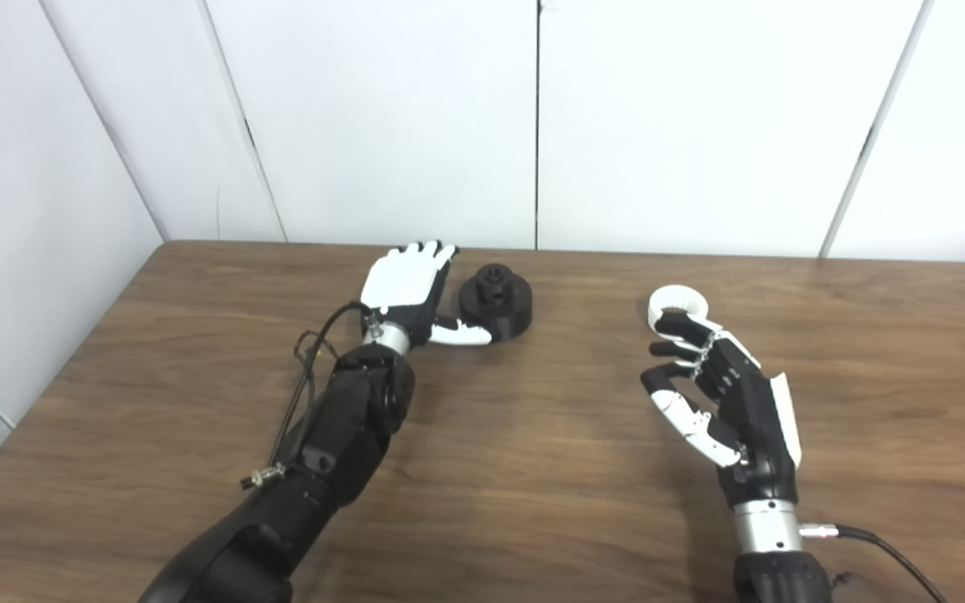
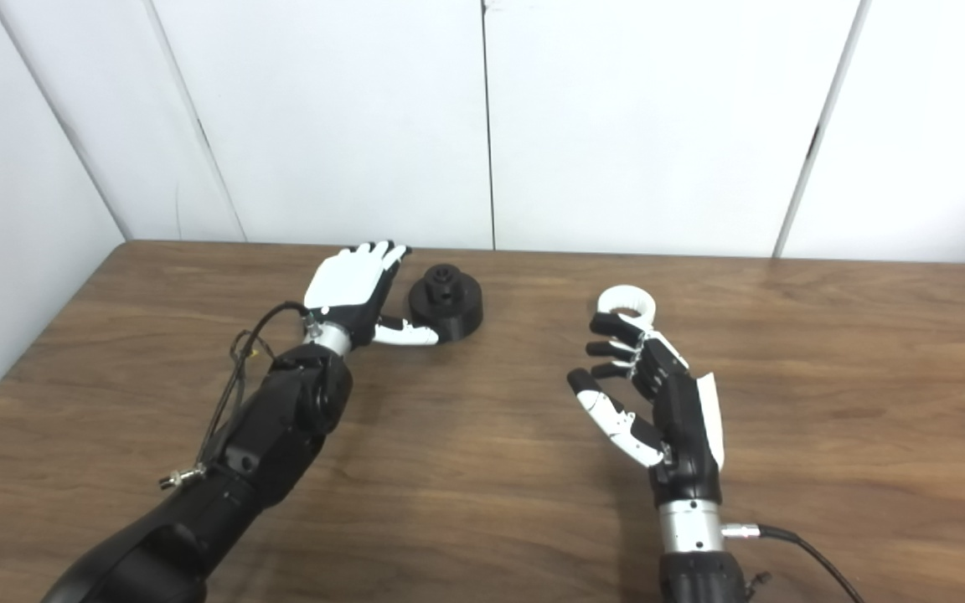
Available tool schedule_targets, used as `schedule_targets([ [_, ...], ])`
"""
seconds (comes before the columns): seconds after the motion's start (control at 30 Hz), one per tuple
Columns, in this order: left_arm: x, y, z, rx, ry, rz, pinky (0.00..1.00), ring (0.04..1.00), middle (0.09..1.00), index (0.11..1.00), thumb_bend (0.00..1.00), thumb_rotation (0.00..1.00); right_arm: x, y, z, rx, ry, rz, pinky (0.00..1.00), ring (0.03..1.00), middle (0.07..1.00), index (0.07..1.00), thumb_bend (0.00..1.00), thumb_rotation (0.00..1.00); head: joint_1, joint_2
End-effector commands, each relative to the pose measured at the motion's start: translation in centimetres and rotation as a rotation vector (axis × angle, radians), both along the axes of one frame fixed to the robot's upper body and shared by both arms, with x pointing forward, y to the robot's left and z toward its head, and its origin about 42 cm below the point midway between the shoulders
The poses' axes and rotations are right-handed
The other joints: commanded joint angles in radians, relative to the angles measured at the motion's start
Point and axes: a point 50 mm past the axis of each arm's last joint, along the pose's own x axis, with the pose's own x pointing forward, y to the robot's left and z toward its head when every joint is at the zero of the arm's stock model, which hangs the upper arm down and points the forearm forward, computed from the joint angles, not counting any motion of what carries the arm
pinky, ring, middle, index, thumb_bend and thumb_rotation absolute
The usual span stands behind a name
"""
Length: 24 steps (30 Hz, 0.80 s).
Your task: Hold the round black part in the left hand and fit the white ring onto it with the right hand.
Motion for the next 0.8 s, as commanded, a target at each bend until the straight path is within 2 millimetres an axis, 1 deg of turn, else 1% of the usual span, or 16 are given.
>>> schedule_targets([
  [0.0, 2.3, 0.2, 3.9, 0.006, -0.1, -0.013, 1.0, 1.0, 1.0, 0.919, 1.0, 0.67, -0.9, -1.0, -1.1, -0.012, 0.03, -0.025, 0.57, 0.671, 0.731, 0.711, 0.63, 0.34, 0.0, 0.002],
  [0.23, 2.9, -0.2, 3.4, -0.017, -0.069, -0.022, 1.0, 1.0, 1.0, 0.914, 1.0, 0.64, -1.0, -1.1, -1.2, -0.021, 0.028, -0.033, 0.58, 0.674, 0.732, 0.713, 0.64, 0.35, -0.005, 0.005],
  [0.33, 2.9, -0.5, 3.0, -0.05, -0.058, -0.035, 1.0, 1.0, 1.0, 0.903, 1.0, 0.65, -1.0, -1.1, -1.2, -0.016, 0.028, -0.03, 0.58, 0.676, 0.735, 0.712, 0.64, 0.34, -0.006, 0.006],
  [0.47, 2.7, -0.9, 2.7, -0.103, -0.049, -0.053, 1.0, 1.0, 1.0, 0.897, 1.0, 0.63, -1.1, -1.1, -1.2, -0.022, 0.026, -0.03, 0.57, 0.67, 0.739, 0.714, 0.63, 0.34, -0.009, 0.01],
  [0.6, 2.6, -1.2, 2.4, -0.12, -0.043, -0.061, 1.0, 1.0, 1.0, 0.9, 1.0, 0.64, -1.1, -1.2, -1.1, -0.029, 0.017, -0.034, 0.58, 0.678, 0.735, 0.71, 0.62, 0.33, -0.008, 0.013],
  [0.77, 2.5, -1.6, 2.2, -0.124, -0.034, -0.072, 1.0, 1.0, 1.0, 0.904, 1.0, 0.61, -1.1, -1.1, -1.1, -0.019, 0.03, -0.035, 0.57, 0.67, 0.737, 0.712, 0.63, 0.34, -0.007, 0.012],
])
